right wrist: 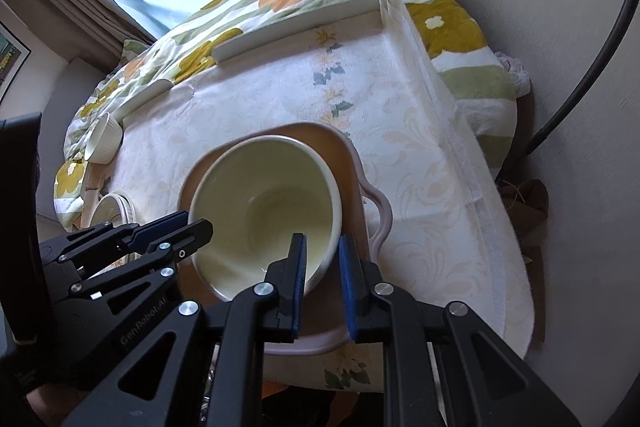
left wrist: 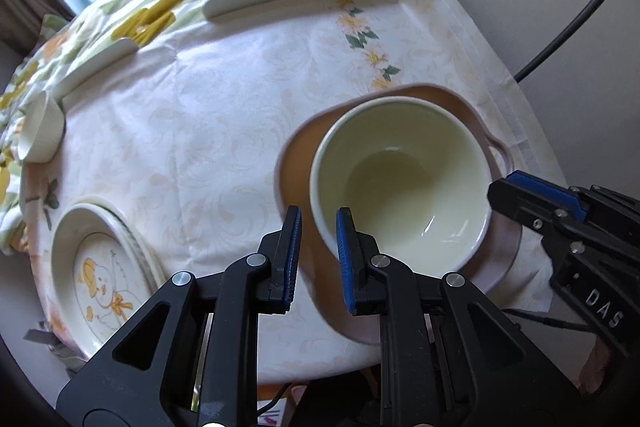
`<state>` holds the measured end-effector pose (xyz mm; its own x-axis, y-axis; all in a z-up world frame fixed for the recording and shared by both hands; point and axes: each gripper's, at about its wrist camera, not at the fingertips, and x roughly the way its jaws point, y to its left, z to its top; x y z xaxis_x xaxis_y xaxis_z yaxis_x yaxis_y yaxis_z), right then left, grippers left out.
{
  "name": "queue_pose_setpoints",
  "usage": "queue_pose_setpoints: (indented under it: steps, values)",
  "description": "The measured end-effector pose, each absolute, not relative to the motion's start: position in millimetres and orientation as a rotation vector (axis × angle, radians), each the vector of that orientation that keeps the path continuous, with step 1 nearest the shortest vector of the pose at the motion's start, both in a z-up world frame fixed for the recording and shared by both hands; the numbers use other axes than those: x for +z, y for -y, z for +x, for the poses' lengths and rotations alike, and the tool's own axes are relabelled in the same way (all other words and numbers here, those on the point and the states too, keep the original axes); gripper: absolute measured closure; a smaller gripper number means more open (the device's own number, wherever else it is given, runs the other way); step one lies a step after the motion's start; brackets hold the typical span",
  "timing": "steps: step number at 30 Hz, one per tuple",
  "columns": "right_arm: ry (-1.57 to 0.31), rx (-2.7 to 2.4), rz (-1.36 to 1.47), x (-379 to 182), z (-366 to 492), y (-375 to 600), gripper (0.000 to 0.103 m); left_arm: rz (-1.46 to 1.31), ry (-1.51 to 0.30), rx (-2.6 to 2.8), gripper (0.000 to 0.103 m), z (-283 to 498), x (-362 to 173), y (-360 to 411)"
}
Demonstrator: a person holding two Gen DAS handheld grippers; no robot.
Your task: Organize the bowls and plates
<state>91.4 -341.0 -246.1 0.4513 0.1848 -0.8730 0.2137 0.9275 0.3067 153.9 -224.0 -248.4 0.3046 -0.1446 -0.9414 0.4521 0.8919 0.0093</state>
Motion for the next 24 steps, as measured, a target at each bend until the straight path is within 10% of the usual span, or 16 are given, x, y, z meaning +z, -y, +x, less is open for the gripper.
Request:
queue_pose_setpoints:
  steps: [12, 15, 16, 17, 18, 20, 24]
  values:
    - [-0.938, 0.221, 0.291, -171.9, 108.1, 307.1, 0.088, 0.084, -0.975, -0.221, 0.088, 140.5, -151.4, 129.0]
    - [-0.882, 0.298, 0.252, -151.1, 122.7, 287.5, 0.087, 0.043, -0.892, -0.148, 0.059, 140.5, -120.2, 97.7]
    - [-0.861, 0.323, 0.24, -144.2, 128.1, 280.4, 0.084, 0.027, -0.859, -0.117, 0.019, 140.8, -110.2, 85.5]
    - [-0.84, 0.345, 0.227, -137.0, 134.6, 272.6, 0.062, 0.016, -0.828, -0.091, 0.001, 141.6, -103.5, 75.0]
    - [-0.825, 0.362, 0.215, -132.0, 140.7, 265.4, 0.031, -0.001, -0.774, -0.064, 0.001, 139.1, -94.3, 61.1]
    - [-0.796, 0.4, 0.192, -123.4, 154.7, 248.4, 0.008, -0.027, -0.753, -0.039, 0.001, 141.8, -86.8, 38.9]
    - [-0.827, 0.46, 0.129, -122.1, 191.1, 208.1, 0.008, -0.121, -0.777, 0.046, 0.001, 160.8, -92.2, -20.4]
